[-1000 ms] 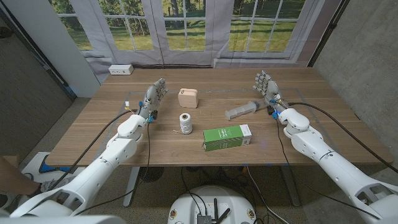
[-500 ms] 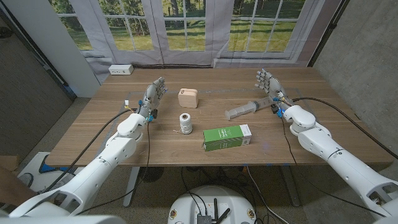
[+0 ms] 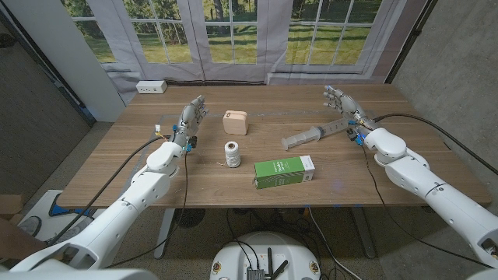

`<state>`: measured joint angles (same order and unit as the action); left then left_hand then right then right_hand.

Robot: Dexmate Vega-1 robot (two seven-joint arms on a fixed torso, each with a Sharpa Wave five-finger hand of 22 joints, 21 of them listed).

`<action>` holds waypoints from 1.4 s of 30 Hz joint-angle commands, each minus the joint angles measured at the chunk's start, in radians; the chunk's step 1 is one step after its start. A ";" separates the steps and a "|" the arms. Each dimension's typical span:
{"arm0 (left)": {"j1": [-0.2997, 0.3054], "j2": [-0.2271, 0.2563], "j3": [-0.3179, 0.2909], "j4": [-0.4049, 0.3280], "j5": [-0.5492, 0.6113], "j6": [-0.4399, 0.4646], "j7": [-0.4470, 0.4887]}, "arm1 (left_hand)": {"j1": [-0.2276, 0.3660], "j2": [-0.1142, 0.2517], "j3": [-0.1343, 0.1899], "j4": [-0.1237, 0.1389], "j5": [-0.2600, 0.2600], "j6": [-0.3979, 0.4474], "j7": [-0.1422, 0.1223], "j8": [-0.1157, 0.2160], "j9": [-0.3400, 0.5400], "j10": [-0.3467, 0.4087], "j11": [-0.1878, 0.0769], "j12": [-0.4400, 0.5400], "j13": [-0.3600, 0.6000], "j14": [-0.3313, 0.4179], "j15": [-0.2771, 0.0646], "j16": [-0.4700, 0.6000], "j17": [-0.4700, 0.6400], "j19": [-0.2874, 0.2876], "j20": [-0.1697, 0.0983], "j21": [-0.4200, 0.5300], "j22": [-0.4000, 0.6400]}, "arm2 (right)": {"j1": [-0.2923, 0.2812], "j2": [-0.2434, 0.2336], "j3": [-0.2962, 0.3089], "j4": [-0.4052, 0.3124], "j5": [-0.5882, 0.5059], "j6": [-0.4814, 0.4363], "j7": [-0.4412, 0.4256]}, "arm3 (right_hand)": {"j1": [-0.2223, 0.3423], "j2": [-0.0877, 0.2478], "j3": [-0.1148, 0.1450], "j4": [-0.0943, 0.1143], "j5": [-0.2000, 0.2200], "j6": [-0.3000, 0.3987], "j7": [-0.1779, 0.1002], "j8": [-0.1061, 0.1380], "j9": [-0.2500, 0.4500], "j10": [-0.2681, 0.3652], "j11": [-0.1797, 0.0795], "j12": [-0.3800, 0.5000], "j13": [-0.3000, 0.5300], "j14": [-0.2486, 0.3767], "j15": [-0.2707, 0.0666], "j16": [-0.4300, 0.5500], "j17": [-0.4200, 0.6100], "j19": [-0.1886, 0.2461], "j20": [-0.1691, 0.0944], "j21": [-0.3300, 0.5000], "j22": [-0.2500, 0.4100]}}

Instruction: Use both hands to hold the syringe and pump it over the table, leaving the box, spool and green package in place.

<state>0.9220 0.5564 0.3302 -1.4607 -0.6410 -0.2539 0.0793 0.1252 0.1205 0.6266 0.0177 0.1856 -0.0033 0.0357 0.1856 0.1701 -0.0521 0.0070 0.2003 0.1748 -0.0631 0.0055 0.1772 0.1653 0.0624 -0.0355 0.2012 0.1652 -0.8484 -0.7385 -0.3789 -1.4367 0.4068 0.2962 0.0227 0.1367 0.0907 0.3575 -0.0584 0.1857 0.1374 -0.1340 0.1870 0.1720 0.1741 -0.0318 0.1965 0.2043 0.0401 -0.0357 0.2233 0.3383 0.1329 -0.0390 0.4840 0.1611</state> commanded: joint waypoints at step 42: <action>-0.021 0.014 -0.040 0.028 -0.077 0.064 -0.014 | 0.004 0.023 0.011 -0.031 0.000 0.031 -0.008 0.004 0.005 0.035 -0.011 0.003 0.002 0.039 -0.010 0.005 0.003 0.031 -0.014 -0.004 0.004 | 0.224 -0.265 -0.139 -0.016 -0.547 -0.054 0.171 | 0.148 0.003 0.067 -0.119 0.013 -0.134 -0.086 -0.013 0.007 -0.144 -0.057 -0.016 -0.009 -0.089 -0.015 -0.023 -0.066 -0.057 0.079 -0.128 0.007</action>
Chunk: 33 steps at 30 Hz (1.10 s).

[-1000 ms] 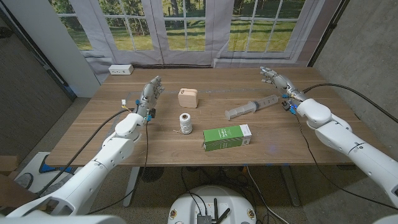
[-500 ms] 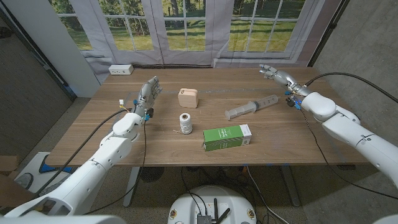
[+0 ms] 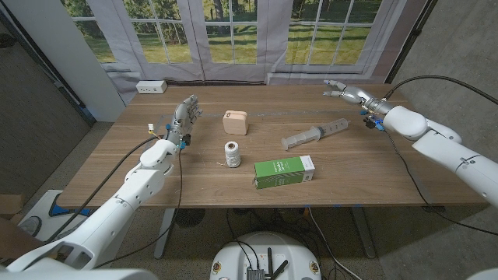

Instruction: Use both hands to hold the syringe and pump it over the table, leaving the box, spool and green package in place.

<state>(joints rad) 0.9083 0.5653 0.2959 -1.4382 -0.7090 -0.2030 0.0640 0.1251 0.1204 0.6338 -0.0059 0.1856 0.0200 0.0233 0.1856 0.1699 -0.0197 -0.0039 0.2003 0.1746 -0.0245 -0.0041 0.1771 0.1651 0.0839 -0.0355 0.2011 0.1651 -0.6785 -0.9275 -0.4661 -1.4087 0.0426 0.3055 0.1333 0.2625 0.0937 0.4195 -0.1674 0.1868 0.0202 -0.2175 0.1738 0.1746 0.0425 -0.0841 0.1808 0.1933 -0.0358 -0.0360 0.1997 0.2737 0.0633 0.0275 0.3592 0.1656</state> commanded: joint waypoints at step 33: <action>0.023 0.016 -0.016 -0.040 -0.009 0.040 0.052 | -0.002 0.031 0.012 -0.013 0.000 0.019 0.004 0.003 0.005 0.014 0.000 0.001 0.002 0.010 -0.004 0.004 0.004 0.017 -0.014 -0.005 0.004 | 0.246 -0.096 -0.153 -0.024 -0.434 0.017 0.309 | 0.261 -0.099 0.073 -0.022 0.070 -0.145 -0.001 0.023 0.016 -0.098 0.059 0.012 0.017 -0.040 0.056 0.011 -0.030 0.091 0.105 -0.073 0.002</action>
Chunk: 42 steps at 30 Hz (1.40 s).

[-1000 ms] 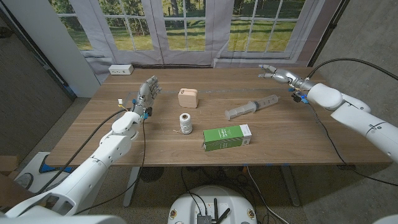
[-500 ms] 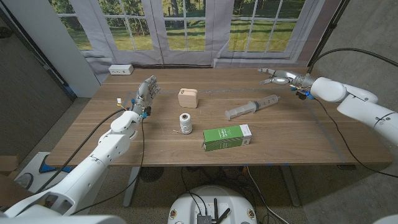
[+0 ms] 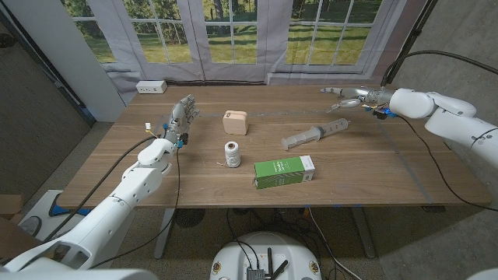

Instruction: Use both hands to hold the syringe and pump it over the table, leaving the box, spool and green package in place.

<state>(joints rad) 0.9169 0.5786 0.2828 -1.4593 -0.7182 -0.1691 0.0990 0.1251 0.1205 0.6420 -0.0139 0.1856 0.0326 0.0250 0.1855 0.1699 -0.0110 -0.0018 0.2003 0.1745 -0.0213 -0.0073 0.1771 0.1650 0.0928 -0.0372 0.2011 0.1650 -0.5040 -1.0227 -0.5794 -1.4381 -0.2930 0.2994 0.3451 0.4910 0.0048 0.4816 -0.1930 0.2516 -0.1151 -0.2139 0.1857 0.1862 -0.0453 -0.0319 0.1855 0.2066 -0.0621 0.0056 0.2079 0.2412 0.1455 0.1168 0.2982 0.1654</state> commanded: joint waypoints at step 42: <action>0.046 0.004 -0.011 -0.042 -0.010 0.026 0.052 | -0.012 0.039 0.014 -0.004 0.001 0.014 0.004 0.000 0.005 0.023 -0.001 0.001 0.003 0.016 0.004 0.003 0.005 0.014 -0.012 -0.007 0.005 | 0.292 0.102 -0.203 0.152 -0.328 0.140 0.322 | 0.152 -0.113 0.005 0.017 -0.045 -0.240 -0.003 -0.005 0.012 -0.187 0.029 0.005 0.018 -0.149 0.102 -0.006 0.004 -0.039 0.090 -0.104 0.004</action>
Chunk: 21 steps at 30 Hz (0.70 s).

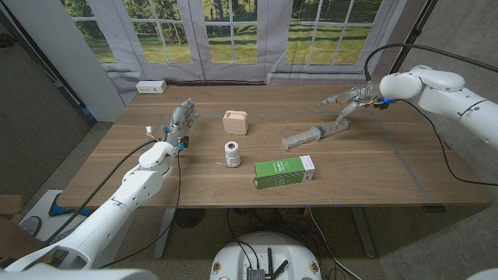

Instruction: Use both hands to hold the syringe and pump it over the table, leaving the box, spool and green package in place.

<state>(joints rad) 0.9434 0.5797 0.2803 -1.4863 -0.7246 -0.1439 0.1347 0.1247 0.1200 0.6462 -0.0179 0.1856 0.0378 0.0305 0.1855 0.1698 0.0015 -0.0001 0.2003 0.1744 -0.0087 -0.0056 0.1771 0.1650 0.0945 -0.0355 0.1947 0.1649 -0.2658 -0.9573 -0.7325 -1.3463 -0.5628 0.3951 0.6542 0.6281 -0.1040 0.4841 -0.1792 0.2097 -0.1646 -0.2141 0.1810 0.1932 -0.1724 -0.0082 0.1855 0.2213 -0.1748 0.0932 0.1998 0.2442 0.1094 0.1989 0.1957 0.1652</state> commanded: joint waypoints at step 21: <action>0.035 0.006 -0.009 -0.032 -0.011 0.011 0.020 | -0.016 0.040 0.015 0.000 0.001 0.009 -0.001 -0.001 0.006 0.017 -0.005 0.000 0.003 0.010 0.005 0.003 0.005 0.014 -0.011 -0.002 0.005 | 0.056 0.057 -0.097 0.122 -0.149 0.094 -0.100 | 0.038 -0.017 -0.004 0.011 -0.027 -0.137 -0.001 0.048 0.009 0.063 -0.046 0.054 0.010 0.042 -0.045 0.046 0.007 0.053 -0.001 0.005 0.005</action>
<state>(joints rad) 0.9675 0.5814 0.2726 -1.5053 -0.7313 -0.1421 0.1499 0.1209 0.1162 0.6560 -0.0193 0.1856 0.0377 0.0304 0.1855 0.1698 0.0068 -0.0055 0.2003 0.1744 -0.0035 -0.0002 0.1771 0.1650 0.0982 -0.0393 0.1947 0.1649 -0.2129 -0.9129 -0.8054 -1.2657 -0.6775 0.4607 0.6100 0.6573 -0.1324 0.4799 -0.1750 0.1847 -0.1701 -0.2086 0.2208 0.1979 -0.1265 -0.0491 0.2269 0.2261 -0.1454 0.0562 0.2361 0.2490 0.1528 0.1986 0.1943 0.1651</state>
